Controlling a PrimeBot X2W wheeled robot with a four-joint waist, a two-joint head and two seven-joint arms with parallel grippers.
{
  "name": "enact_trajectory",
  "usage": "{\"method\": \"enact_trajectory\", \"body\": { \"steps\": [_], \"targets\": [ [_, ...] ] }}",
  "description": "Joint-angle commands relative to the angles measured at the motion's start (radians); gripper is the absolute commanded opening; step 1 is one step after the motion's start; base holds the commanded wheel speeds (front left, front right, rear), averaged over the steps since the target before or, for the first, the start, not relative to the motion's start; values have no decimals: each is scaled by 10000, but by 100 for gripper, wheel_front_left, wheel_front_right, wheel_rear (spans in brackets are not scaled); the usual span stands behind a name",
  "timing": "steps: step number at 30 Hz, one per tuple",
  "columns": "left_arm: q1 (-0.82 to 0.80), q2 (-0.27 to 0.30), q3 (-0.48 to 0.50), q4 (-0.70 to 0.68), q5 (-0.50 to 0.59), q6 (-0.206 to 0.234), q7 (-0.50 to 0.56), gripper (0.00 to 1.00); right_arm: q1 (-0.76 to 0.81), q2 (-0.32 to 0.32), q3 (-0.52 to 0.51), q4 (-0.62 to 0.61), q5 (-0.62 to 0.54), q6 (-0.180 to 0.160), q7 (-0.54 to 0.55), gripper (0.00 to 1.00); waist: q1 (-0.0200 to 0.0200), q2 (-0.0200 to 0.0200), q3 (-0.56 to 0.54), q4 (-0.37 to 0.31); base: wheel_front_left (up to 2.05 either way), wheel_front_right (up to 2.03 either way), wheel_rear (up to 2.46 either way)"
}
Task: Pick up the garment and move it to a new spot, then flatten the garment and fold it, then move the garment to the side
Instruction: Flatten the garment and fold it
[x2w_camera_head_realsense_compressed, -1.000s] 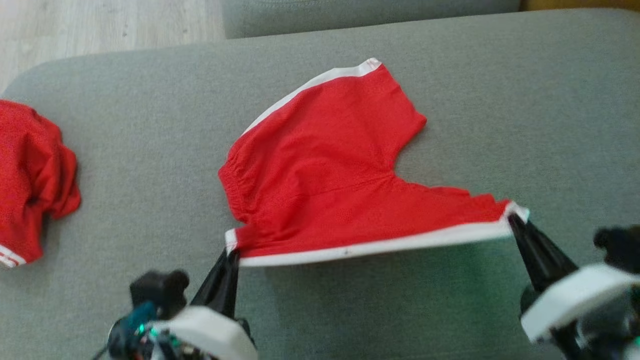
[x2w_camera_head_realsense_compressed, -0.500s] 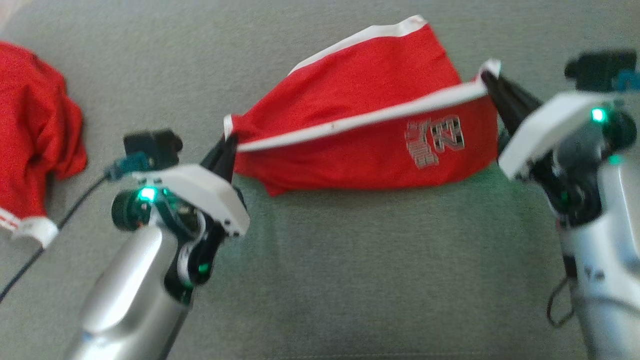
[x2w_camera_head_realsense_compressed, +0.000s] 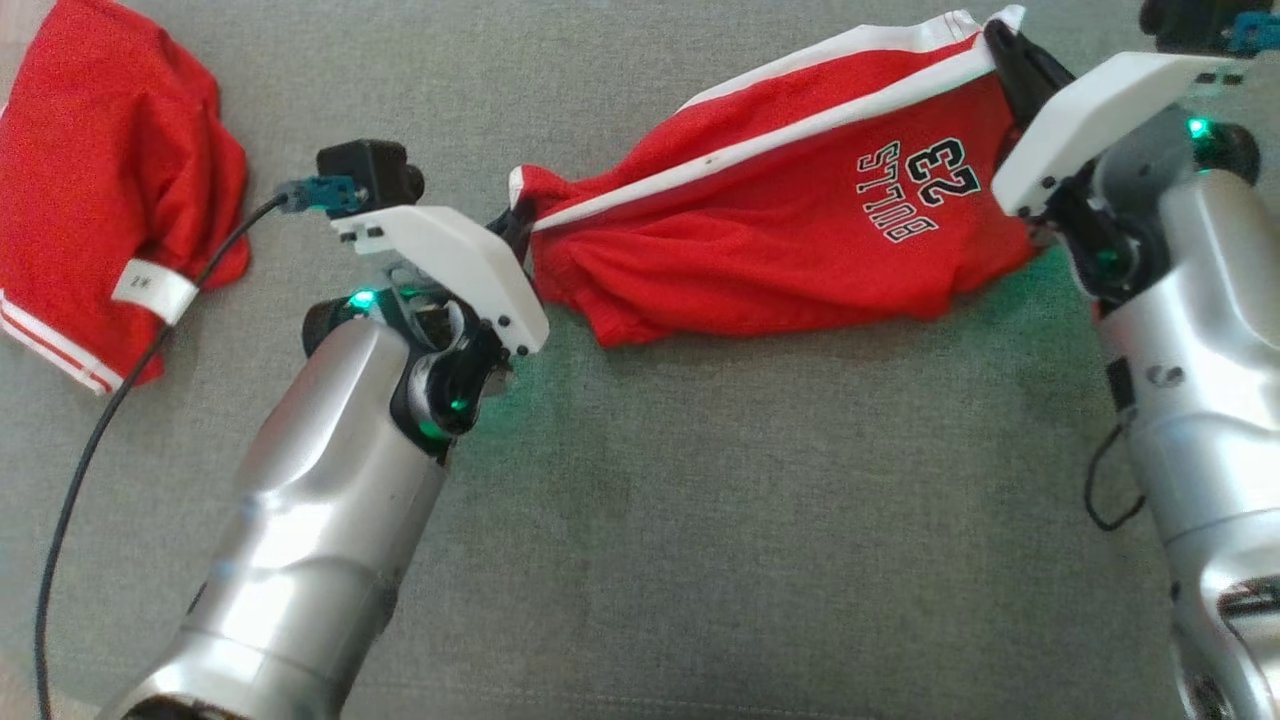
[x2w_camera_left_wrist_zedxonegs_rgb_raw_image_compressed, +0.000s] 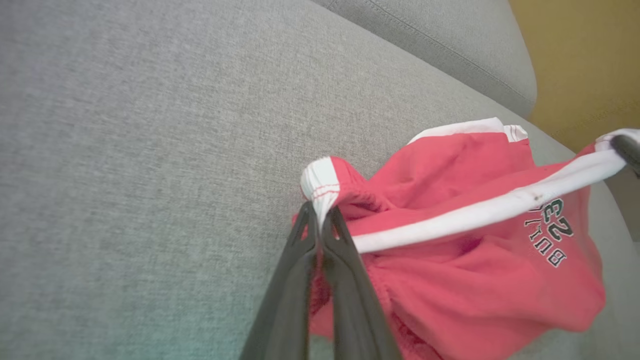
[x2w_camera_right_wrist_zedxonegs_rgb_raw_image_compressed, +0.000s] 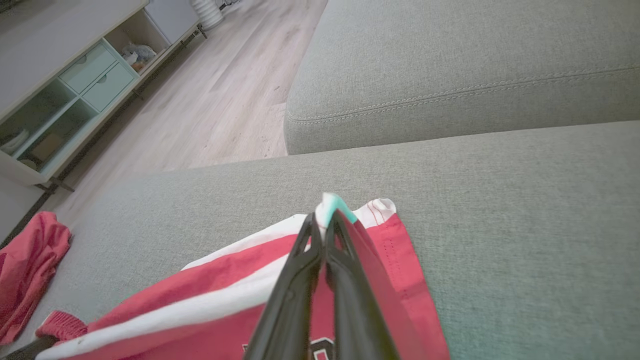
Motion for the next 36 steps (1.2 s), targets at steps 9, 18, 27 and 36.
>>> {"method": "enact_trajectory", "body": {
  "steps": [9,18,27,36],
  "targets": [
    [-621,-314,540,1336,-556,-782,-1296,100,-517,214,1367,1121,762,-7,-3136,100,-2,0,-97,-107,0,0,0],
    [470,454,258,753,1426,173,-4934,100,487,-980,1922,42,165,-7,-5463,100,-2,0,-535,-410,0,0,0],
    [1912,1927,-42,-1410,3463,1862,-6580,100,3120,-979,397,-2795,-1183,-7,-5304,100,-2,0,-1024,-1025,0,0,0],
    [3162,2885,-59,-3332,3788,2510,-6084,100,5957,105,-703,-6120,-1929,-7,-3524,100,-2,0,-1077,-1378,0,0,0]
  ]
}}
